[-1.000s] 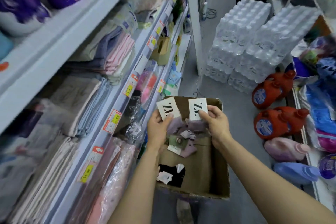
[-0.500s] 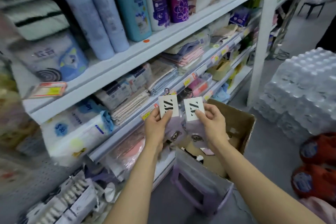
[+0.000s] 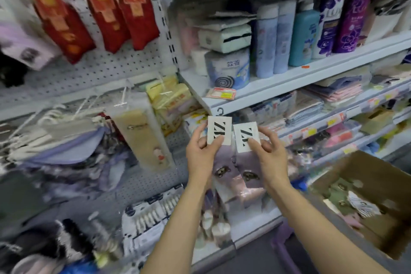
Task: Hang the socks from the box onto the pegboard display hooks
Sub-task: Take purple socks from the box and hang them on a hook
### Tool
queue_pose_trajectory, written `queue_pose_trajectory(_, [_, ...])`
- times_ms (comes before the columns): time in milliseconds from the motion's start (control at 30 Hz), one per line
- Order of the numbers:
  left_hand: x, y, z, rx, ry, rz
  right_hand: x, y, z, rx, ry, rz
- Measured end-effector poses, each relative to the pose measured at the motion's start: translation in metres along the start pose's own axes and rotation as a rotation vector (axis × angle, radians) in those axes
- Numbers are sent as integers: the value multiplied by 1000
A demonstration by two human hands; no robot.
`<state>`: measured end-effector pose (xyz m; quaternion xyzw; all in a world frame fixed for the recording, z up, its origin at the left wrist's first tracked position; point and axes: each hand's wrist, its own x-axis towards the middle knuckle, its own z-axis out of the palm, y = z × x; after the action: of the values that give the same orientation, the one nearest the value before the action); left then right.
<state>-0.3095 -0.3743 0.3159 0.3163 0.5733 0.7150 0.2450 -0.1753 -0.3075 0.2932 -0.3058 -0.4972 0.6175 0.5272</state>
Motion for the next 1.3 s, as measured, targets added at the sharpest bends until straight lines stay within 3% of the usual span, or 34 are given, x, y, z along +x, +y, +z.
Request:
queue_pose_trajectory(367, [-11, 88, -173, 51, 234, 231, -59, -10, 187, 106, -249, -94])
queue_pose_trajectory(767, [24, 178, -271, 54, 466, 448, -28, -72, 349, 224, -454, -211])
queue_pose_trajectory(1000, [62, 202, -314, 40, 526, 485, 12, -101, 450, 198, -420, -280])
queue_pose_trajectory(1300, [123, 219, -381, 84, 406, 465, 62, -114, 572, 118, -295, -378])
